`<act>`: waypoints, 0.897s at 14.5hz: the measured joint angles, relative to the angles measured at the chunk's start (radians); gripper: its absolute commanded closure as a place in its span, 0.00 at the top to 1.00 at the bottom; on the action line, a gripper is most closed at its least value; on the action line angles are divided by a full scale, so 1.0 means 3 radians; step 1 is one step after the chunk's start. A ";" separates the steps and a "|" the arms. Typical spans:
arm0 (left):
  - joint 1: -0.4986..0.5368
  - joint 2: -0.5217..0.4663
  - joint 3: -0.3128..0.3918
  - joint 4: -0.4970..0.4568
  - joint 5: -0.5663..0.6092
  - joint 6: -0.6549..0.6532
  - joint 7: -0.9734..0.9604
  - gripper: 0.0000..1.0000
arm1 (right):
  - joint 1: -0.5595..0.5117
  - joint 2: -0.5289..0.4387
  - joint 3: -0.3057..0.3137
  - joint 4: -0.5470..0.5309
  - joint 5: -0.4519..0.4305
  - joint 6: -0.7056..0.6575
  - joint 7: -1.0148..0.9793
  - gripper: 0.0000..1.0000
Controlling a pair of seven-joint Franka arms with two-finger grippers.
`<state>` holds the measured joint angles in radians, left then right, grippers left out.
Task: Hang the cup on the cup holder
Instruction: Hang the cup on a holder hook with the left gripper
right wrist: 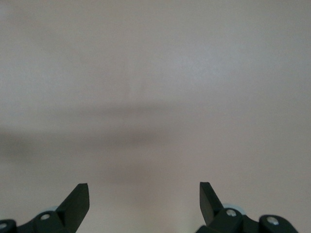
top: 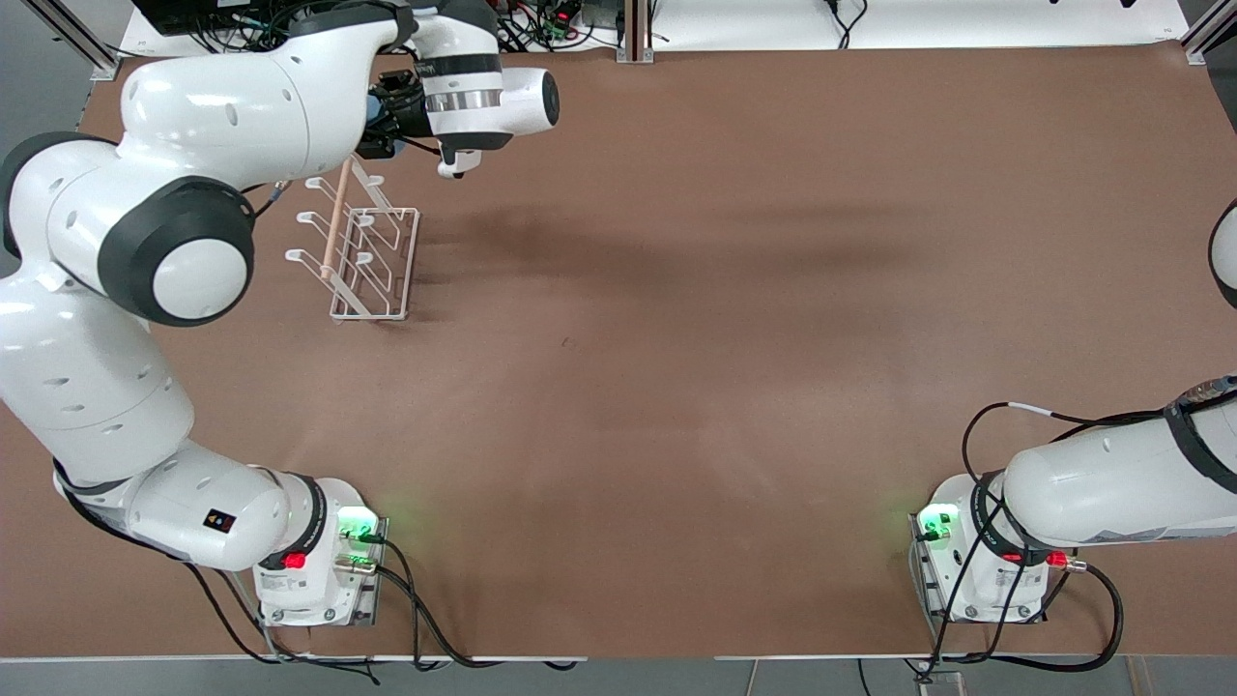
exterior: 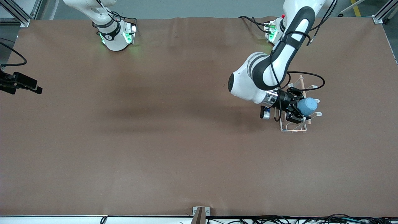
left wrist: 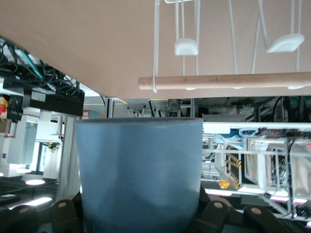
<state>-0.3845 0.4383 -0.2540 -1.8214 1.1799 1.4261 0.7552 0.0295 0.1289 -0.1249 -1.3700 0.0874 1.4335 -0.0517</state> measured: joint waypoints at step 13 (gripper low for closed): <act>0.0035 0.0354 0.0003 -0.0120 0.0405 0.0000 0.0066 0.24 | -0.0002 -0.0270 -0.0004 -0.0310 -0.0186 0.0168 0.0011 0.99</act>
<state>-0.3740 0.5444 -0.2532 -1.8573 1.3014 1.4261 0.7750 0.0288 0.0477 -0.1260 -1.4630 0.0316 1.4840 -0.0485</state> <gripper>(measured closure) 0.238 0.000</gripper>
